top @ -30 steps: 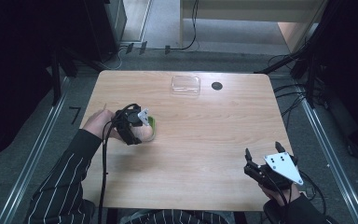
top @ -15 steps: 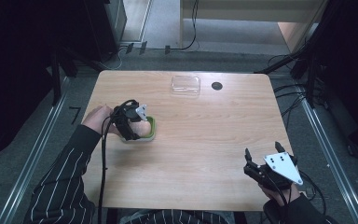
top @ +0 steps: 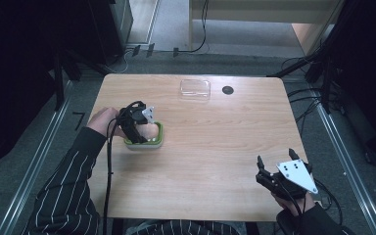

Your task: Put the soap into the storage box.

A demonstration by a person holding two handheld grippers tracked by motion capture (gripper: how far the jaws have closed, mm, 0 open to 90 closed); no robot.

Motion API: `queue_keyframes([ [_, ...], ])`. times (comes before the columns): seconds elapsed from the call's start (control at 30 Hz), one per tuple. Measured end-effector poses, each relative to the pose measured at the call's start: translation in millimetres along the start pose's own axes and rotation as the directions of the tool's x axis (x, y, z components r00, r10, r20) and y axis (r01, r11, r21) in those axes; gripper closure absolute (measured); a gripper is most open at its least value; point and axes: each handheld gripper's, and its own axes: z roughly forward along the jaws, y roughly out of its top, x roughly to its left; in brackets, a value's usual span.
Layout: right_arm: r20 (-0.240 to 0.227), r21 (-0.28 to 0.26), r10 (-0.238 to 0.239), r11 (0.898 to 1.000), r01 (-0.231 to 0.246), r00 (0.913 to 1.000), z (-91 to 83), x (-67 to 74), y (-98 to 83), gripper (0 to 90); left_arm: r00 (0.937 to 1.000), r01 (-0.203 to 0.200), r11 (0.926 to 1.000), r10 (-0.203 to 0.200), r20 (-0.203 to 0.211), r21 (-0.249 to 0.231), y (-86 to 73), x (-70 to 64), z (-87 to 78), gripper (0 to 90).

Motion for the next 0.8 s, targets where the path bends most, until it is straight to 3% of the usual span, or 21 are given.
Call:
queue_keyframes([
  [0.47,-0.004,0.005,-0.003,1.000,0.003,1.0000,0.4,0.2,0.2,13.6,1.0000,-0.007,1.0000,0.007,-0.003,0.001,-3.6,12.7,4.4,33.7],
  [0.8,-0.003,0.006,-0.001,1.000,0.001,1.0000,0.7,0.2,0.3,13.6,0.9999,0.000,0.9999,0.000,0.013,0.012,-9.6,22.5,17.1,33.7],
])
